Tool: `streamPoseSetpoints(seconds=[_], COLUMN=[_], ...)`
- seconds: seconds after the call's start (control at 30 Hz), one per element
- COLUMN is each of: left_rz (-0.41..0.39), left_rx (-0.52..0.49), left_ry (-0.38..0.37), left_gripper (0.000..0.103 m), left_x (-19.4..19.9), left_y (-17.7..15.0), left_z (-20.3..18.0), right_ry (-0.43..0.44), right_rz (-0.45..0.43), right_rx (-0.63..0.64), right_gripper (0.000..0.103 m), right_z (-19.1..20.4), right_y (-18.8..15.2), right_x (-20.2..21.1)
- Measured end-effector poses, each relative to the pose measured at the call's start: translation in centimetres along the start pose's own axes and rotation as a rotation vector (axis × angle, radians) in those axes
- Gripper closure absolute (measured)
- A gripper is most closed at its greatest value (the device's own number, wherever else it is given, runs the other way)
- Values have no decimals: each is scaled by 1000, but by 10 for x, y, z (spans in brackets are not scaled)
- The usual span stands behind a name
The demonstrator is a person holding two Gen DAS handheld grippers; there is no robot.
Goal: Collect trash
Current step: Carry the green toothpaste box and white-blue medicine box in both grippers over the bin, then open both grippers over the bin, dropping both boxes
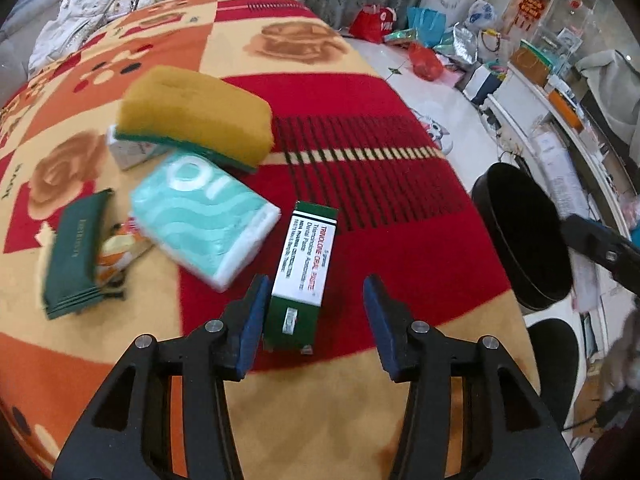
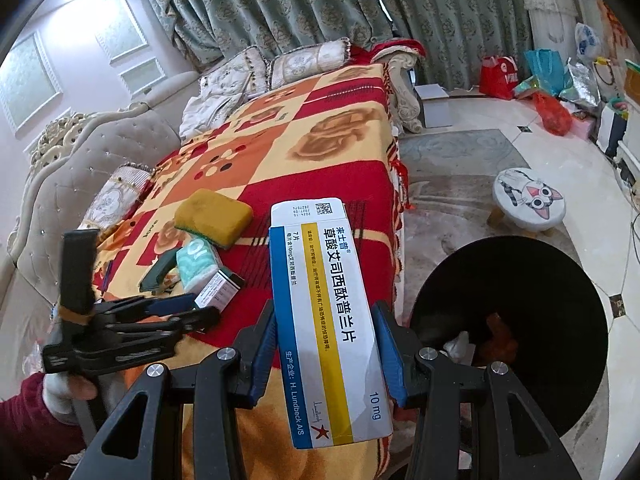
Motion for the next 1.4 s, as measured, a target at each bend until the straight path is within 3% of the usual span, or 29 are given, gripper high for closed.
streamPoseSetpoints(seconds=[0.03, 0.17, 0.6, 1.03, 1.4], left_rz=[-10, -7, -81, -81, -50], left_rx=[-9, -1, -58, -105, -140], left_ry=[22, -45, -126, -209, -247], left_gripper=[82, 82, 82, 82, 82], left_x=[-3, 2, 32, 20, 1], left_y=[1, 6, 32, 50, 46], left_z=[-1, -9, -65, -126, -165], right_ry=[-4, -25, -68, -154, -192], right_rz=[-1, -5, -36, -72, -70], right_rx=[-1, -16, -50, -123, -180], right_gripper=[58, 58, 58, 58, 58], right_z=[-2, -11, -36, -78, -107], right_y=[0, -1, 4, 7, 3], right_x=[1, 5, 22, 46, 51])
Point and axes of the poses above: each gripper's, at about its wrist camera, not at the fingertips, and x roughly against the way its jaws point, z to its left, y to its top, the point moved 3 cm from there along -x, roughly the way its jaws point, and after that the axes turned 13 degrees about -z, right-handed, at the moved point
